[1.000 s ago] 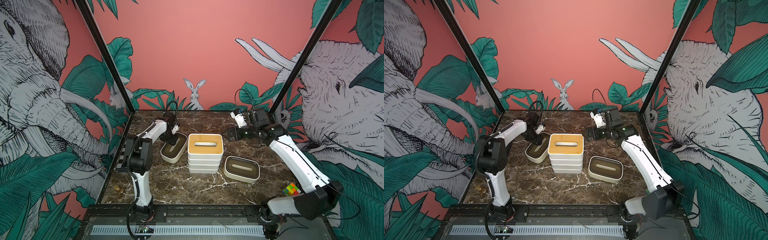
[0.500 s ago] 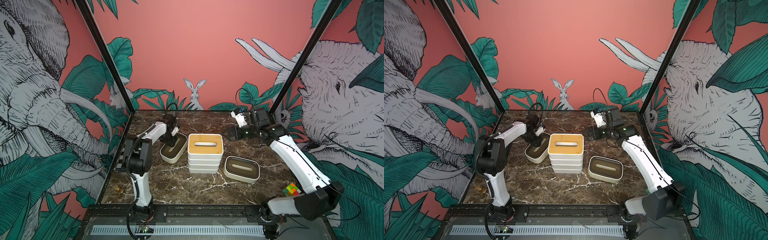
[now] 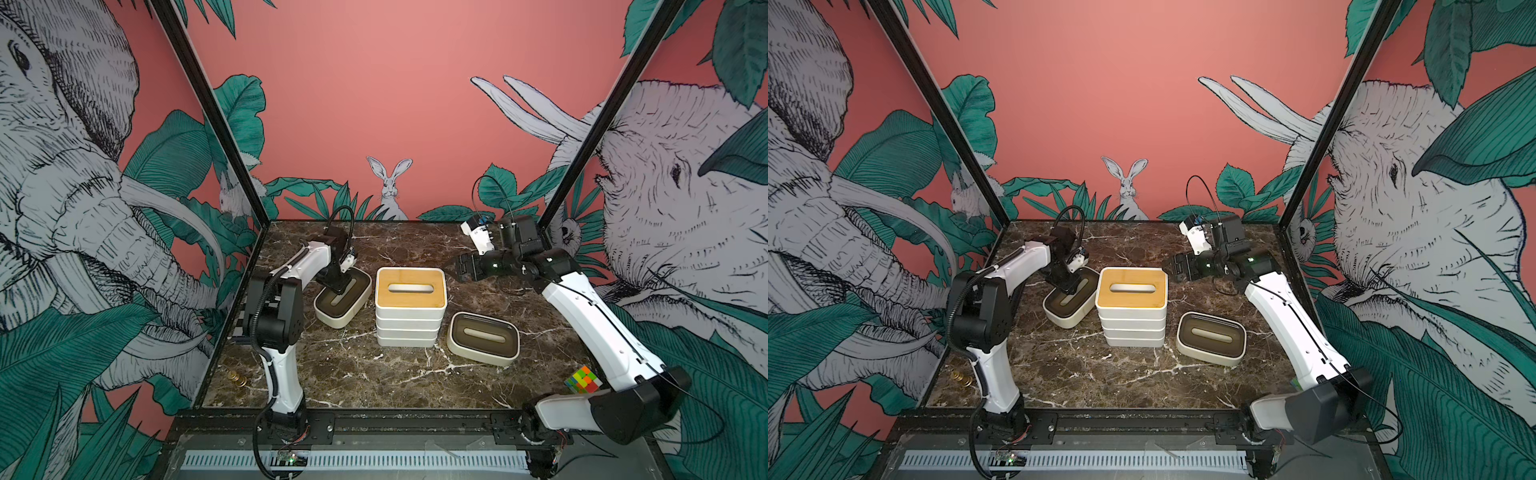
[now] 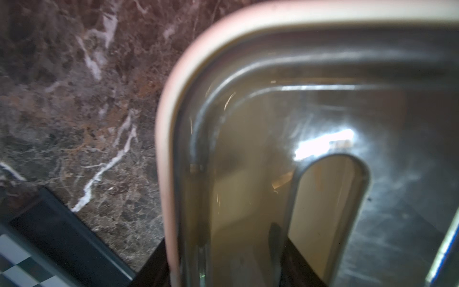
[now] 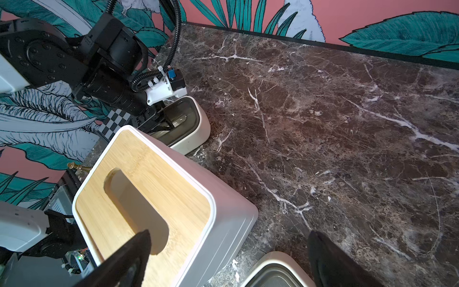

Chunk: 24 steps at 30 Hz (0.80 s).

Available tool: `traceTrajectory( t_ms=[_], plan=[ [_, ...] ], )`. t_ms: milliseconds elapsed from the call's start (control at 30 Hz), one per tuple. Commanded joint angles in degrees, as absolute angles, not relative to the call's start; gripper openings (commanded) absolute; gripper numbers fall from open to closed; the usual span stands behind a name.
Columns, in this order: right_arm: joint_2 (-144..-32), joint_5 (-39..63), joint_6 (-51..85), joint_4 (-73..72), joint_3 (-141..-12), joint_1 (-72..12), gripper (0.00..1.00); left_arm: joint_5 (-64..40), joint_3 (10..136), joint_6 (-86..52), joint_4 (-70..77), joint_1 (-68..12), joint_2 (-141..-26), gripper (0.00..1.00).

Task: Stack the tissue boxes
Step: Pick up the tissue box from the center of the board.

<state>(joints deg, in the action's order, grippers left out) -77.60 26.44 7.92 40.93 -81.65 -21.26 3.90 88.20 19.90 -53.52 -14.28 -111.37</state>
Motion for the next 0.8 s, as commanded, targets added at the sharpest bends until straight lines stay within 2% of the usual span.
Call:
traceTrajectory(
  t_ms=[0,233,533,767],
  plan=[
    [-75.9,27.4,6.9,39.4,-81.0,-21.0,0.98,6.2,92.1,23.6,-56.2,-13.9,-105.4,0.19],
    [-74.8,28.1,6.2,39.2,-80.9,-20.9,0.98,7.5,104.2,25.7,-64.4,-13.9,-104.1,0.19],
    [-74.4,29.6,6.1,41.1,-81.9,-20.1,0.98,4.8,127.3,28.0,-80.9,-14.6,-103.1,0.17],
    [-74.8,34.9,7.8,42.6,-82.6,-18.1,0.98,-1.6,130.1,35.9,-80.2,-22.0,-96.3,0.17]
  ],
)
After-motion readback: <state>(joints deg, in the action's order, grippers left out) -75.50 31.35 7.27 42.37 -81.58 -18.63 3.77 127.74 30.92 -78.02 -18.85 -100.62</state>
